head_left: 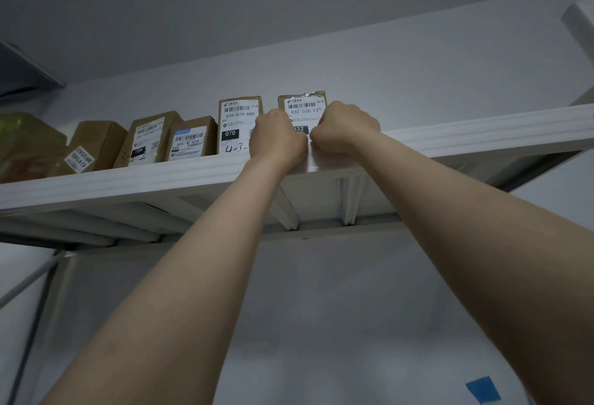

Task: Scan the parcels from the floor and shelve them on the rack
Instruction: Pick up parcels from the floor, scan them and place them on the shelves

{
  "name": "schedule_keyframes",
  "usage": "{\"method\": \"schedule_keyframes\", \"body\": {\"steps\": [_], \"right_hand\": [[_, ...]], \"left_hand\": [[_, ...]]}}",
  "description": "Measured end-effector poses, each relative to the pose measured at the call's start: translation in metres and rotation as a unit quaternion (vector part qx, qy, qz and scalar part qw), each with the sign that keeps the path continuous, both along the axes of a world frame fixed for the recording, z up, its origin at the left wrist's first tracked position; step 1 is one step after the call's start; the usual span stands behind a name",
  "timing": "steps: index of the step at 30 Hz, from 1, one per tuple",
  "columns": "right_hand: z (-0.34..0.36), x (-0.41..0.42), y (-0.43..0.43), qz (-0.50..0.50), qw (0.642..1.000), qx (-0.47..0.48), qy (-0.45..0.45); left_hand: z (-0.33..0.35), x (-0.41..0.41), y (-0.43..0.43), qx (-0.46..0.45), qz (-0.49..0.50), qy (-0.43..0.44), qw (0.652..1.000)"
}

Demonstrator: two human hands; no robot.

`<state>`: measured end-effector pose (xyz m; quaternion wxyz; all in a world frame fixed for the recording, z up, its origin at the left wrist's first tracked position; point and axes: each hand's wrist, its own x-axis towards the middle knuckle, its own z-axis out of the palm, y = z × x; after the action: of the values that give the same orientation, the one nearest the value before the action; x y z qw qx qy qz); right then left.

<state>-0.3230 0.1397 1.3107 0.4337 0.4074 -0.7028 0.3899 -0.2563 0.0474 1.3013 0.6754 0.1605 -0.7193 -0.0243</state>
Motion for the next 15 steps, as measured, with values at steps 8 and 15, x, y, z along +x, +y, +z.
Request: {"method": "schedule_keyframes", "body": {"steps": [8, 15], "right_hand": [[0.0, 0.013, -0.011, -0.003, 0.999, 0.036, 0.012], [-0.005, 0.016, -0.015, -0.014, 0.999, 0.023, 0.018]], "left_hand": [[0.0, 0.009, -0.009, 0.012, 0.071, -0.066, 0.995], [-0.008, 0.015, -0.013, -0.009, 0.029, -0.059, 0.998]]}}
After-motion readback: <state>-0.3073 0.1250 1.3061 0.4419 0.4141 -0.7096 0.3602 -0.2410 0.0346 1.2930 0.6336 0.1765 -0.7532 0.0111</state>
